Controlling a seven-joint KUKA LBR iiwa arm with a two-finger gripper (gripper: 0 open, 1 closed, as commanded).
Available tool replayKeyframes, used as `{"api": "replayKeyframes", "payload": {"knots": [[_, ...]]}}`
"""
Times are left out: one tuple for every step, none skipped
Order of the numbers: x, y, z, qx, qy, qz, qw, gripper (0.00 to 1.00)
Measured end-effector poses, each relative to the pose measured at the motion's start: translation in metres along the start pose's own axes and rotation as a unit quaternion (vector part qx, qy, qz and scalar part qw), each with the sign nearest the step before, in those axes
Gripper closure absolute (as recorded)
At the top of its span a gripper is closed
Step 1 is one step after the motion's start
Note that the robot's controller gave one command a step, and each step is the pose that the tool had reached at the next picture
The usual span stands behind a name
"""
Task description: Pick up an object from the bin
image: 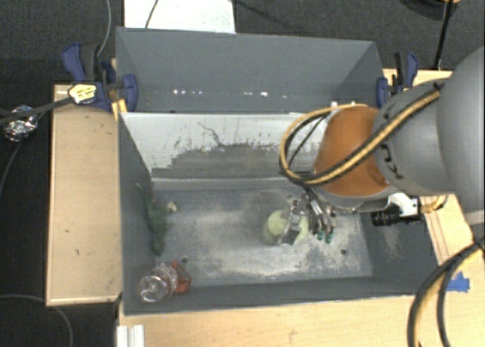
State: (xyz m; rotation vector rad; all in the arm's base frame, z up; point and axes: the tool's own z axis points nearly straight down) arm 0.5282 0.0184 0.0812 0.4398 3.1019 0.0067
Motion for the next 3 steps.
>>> {"api": "replayKeyframes", "payload": {"knots": [[0.0,0.0,-0.016,0.0,0.0,0.0,1.0,1.0],[-0.001,0.0,-0.03,0.0,-0.0013,0.0,1.0,1.0],[0.0,-0.001,-0.045,0.001,0.0001,0.0,1.0,1.0]]}}
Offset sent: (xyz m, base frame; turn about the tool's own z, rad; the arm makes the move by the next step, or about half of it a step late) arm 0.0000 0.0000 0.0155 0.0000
